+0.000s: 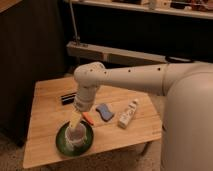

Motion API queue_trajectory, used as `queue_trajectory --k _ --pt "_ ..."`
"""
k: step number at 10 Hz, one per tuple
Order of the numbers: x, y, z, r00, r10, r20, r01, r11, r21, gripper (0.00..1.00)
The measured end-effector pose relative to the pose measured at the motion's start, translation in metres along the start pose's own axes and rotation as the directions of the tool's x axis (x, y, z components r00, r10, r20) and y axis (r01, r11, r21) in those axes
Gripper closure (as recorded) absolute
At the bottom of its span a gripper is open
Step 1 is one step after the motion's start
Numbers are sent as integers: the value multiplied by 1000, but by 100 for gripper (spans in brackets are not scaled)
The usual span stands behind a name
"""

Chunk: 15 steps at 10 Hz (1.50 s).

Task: Push the ceramic bowl across the table

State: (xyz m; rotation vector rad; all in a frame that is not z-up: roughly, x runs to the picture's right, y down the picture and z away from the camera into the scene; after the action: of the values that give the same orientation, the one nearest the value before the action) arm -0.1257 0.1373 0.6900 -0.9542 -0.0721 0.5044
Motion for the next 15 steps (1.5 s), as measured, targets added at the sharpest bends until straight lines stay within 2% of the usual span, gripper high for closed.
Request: queue_trajectory --k 6,9,10,11,12,15 --pt "0 0 0 1000 1 0 -1 1000 -2 20" --pt "26 4 -7 999 27 25 -27 1000 -3 20" --pt "48 9 -12 998 41 46 -41 999 0 20" --pt "61 11 -15 997 53 59 -53 999 4 20" --pt "76 18 -17 996 62 71 -64 998 25 27" --pt "124 44 -6 992 93 80 -100 991 88 56"
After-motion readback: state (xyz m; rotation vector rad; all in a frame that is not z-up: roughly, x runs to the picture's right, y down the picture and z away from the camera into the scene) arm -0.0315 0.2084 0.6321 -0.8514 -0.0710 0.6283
